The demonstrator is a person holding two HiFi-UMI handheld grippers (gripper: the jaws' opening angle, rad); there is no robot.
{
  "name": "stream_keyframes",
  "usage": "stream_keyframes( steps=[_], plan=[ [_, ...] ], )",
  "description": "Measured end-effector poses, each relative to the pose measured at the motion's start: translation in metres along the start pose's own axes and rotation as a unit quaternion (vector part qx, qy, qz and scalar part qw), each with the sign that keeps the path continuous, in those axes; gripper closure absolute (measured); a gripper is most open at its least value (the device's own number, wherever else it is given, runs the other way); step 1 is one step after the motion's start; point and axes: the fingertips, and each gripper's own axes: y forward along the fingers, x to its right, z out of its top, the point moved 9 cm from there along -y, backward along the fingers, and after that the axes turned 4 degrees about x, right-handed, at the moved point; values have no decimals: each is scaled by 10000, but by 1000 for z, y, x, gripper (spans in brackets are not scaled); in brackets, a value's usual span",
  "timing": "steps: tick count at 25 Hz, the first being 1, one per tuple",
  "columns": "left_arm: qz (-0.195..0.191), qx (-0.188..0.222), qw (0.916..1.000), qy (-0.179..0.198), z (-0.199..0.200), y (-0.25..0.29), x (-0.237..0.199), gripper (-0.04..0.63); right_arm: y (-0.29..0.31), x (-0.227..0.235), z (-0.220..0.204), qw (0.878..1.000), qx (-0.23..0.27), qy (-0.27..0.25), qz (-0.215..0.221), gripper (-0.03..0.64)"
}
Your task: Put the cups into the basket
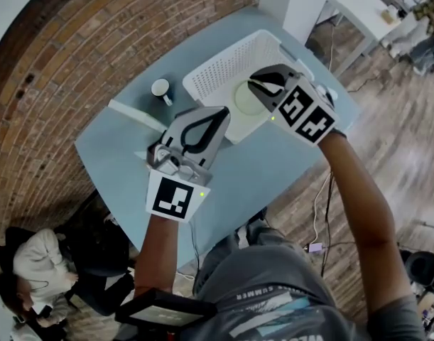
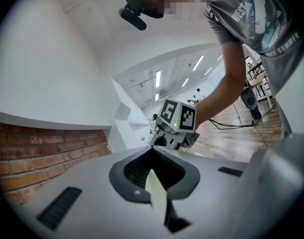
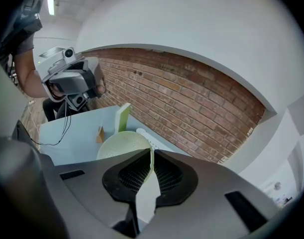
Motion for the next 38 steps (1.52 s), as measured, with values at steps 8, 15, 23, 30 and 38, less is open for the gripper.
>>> stream_keyframes(
  steps=[8, 15, 23, 30, 38],
  plan=[
    [-42, -255, 9996, -75, -18, 26, 18, 595, 42, 33, -44, 9991, -302, 134, 284, 584],
    [-141, -394, 9990, -163, -37, 56, 30, 595, 81, 49, -88, 9950, -776, 64, 628, 584],
    [-158, -573, 9978, -286, -57, 77, 43, 595, 121, 66, -131, 9872, -1316, 7, 904, 584],
    [-199, -738, 9964, -360, -72, 81, 54, 595, 148, 73, -141, 9820, -1513, 35, 1126, 584],
    [-171, -814, 9956, -431, -80, 82, 58, 595, 183, 70, -159, 9677, -1920, 148, 1629, 584]
  ],
)
